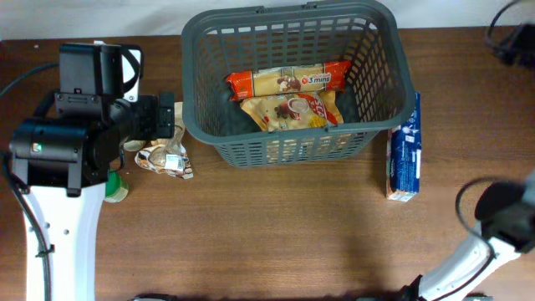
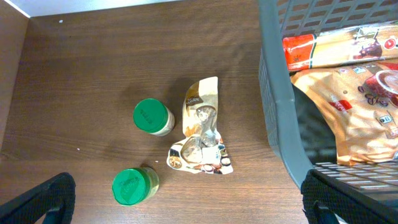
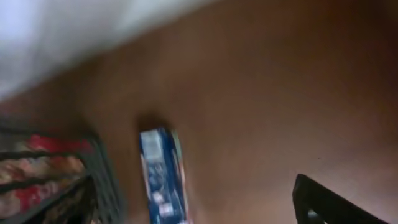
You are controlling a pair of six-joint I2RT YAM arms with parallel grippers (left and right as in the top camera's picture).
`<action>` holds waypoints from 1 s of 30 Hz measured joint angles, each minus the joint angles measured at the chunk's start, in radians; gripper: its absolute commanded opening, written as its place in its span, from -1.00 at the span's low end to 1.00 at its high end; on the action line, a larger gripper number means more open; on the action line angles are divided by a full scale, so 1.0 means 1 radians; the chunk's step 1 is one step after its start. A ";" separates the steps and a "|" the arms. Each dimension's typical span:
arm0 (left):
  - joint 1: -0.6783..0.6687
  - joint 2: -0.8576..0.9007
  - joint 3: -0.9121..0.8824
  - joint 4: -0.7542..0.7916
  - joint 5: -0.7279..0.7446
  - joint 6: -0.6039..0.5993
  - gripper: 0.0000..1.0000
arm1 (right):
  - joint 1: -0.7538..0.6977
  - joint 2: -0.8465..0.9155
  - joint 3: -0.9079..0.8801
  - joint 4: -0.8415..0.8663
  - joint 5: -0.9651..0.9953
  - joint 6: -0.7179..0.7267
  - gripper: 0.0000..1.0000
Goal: Pack container
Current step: 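Grasp the blue box with the right gripper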
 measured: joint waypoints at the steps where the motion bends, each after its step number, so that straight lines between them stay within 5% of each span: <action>1: 0.000 0.000 0.000 0.000 0.000 0.000 0.99 | 0.001 0.046 -0.067 -0.001 -0.012 0.011 0.81; 12: 0.000 0.000 0.000 0.000 0.000 0.000 0.99 | 0.201 0.138 -0.624 0.234 -0.076 -0.024 0.74; 15: 0.000 0.000 0.000 0.000 0.000 0.000 0.99 | 0.225 0.138 -0.715 0.303 -0.080 -0.027 0.01; 16: 0.000 0.000 0.000 0.000 0.000 0.000 0.99 | 0.225 0.138 -0.738 0.325 -0.080 -0.028 -0.55; 17: 0.000 0.000 0.000 0.000 0.000 0.000 0.99 | 0.225 0.137 -0.745 0.330 -0.081 -0.032 -0.85; 18: 0.000 0.000 0.000 0.000 0.000 0.000 0.99 | 0.224 0.132 -0.754 0.334 -0.083 -0.032 -0.92; 25: 0.000 0.000 0.000 0.000 0.000 0.000 0.99 | 0.175 0.114 -0.650 0.234 -0.082 -0.023 -0.92; 30: 0.000 0.000 0.000 0.000 0.000 0.000 0.99 | 0.099 -0.050 -0.151 0.145 -0.076 -0.021 -0.92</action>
